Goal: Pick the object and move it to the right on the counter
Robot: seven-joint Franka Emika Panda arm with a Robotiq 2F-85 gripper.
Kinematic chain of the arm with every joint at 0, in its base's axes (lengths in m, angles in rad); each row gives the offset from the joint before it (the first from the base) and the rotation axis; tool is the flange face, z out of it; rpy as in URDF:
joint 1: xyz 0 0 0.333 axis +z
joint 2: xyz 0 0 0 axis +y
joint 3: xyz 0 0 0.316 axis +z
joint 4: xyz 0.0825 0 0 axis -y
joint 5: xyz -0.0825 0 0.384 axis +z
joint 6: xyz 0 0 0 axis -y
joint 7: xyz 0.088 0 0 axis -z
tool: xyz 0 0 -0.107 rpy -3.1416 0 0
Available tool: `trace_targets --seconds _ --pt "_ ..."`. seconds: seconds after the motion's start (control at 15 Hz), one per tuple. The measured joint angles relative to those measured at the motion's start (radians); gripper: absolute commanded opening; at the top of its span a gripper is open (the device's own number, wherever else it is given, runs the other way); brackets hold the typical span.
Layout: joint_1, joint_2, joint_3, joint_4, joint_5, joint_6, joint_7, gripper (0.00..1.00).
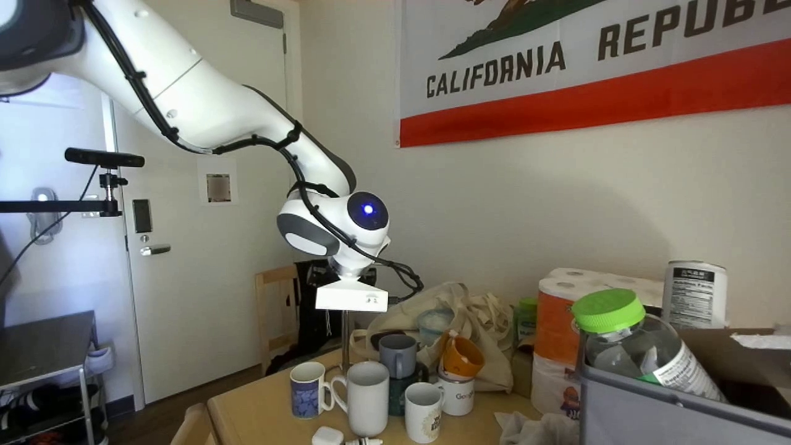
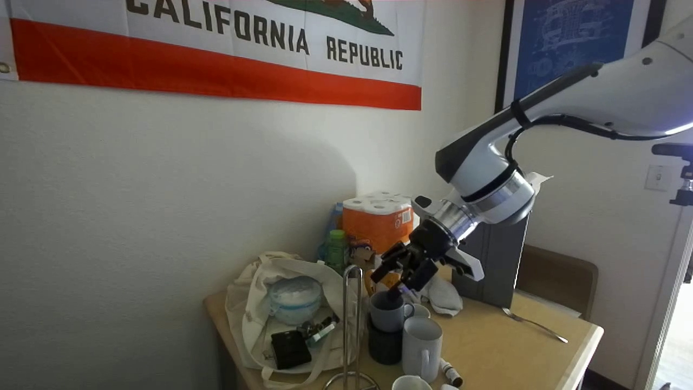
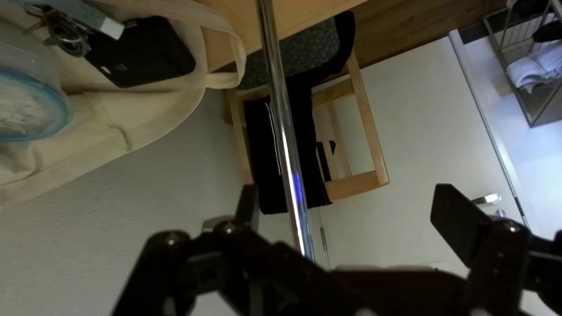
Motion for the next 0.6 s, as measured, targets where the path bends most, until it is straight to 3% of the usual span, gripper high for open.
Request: trace_targets --seconds 0.6 --pt "0.000 0.102 0.018 0.112 0.139 0.002 -0.099 1.00"
